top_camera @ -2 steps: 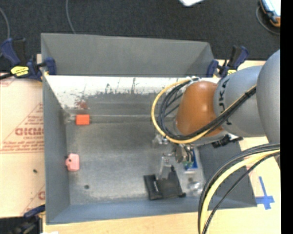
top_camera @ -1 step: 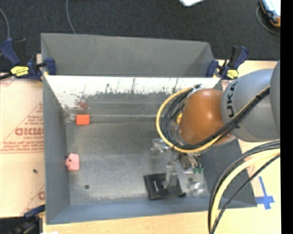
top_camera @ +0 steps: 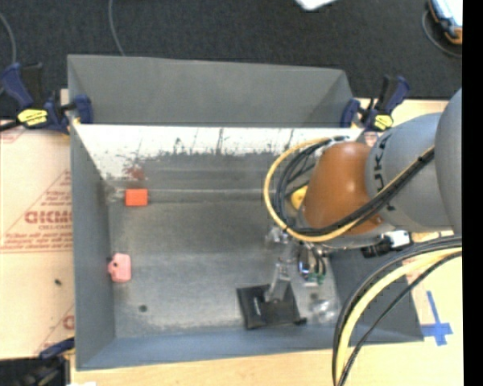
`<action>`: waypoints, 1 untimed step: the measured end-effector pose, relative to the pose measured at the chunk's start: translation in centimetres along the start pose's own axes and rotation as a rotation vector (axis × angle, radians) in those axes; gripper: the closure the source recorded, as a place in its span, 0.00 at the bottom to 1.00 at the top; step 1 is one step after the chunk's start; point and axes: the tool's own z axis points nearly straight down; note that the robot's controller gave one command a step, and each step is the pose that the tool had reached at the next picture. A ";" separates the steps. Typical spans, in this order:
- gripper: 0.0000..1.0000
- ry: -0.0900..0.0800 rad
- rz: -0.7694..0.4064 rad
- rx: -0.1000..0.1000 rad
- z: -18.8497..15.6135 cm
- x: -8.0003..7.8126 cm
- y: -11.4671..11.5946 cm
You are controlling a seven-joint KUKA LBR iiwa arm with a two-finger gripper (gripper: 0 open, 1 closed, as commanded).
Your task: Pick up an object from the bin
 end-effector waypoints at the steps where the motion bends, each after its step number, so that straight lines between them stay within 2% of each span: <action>1: 0.00 0.001 0.059 0.001 0.0 0.1 0.0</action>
Offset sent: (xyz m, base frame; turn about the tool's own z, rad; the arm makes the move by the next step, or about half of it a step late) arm 0.0090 0.0107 -0.0014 -0.2467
